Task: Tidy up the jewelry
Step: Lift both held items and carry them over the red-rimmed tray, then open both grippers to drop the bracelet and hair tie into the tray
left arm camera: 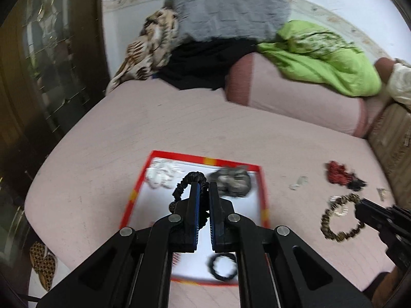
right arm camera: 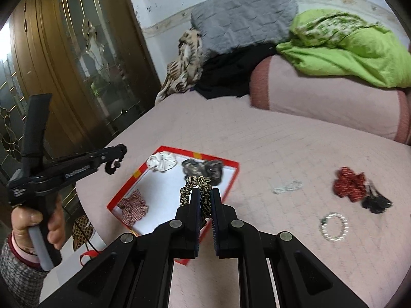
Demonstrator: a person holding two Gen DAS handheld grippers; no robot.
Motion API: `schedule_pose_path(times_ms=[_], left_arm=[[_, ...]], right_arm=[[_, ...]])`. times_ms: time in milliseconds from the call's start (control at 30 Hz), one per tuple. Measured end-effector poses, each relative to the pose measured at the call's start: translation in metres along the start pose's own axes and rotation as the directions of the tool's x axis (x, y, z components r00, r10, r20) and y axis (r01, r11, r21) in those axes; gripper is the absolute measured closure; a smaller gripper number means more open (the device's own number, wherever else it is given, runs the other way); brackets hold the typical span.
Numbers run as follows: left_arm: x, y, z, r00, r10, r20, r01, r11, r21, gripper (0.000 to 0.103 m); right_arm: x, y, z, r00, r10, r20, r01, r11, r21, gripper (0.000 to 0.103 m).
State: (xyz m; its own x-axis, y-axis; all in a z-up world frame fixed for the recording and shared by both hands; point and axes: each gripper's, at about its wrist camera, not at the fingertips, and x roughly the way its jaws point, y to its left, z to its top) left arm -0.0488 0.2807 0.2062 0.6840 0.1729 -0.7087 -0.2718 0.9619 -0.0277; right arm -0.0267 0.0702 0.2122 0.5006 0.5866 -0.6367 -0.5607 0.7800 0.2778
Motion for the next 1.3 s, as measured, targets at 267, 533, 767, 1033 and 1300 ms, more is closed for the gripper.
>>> schedule_pose_path(times_ms=[267,533,767,1033,1300], left_arm=[[0.069,0.040,0.004,0.992,0.078,-0.098,-0.081,0.997,-0.020,0.097],[0.133,0.066,0.000,0.971,0.128,-0.202,-0.138,0.990,-0.035,0.097],[0.168,0.071,-0.011,0.950,0.157,-0.269,-0.169,0.985,-0.023,0.096],[0.183,0.072,-0.017,0.937,0.168,-0.307,-0.190,0.981,-0.044,0.094],[0.156,0.063,-0.013,0.952,0.153,-0.265,-0.181,0.980,-0.083,0.058]], right_arm=[[0.083,0.023,0.002,0.989,0.080,-0.121,-0.076,0.996,0.042,0.094],[0.169,0.037,-0.008,0.961,0.144,-0.236,-0.122,0.987,0.107,0.094],[0.200,0.037,-0.023,0.949,0.095,-0.301,-0.078,0.995,0.066,0.094],[0.203,0.024,-0.039,0.947,0.039,-0.318,-0.025,0.999,0.047,0.092],[0.178,0.028,-0.034,0.966,0.022,-0.256,-0.020,1.000,0.010,0.056]])
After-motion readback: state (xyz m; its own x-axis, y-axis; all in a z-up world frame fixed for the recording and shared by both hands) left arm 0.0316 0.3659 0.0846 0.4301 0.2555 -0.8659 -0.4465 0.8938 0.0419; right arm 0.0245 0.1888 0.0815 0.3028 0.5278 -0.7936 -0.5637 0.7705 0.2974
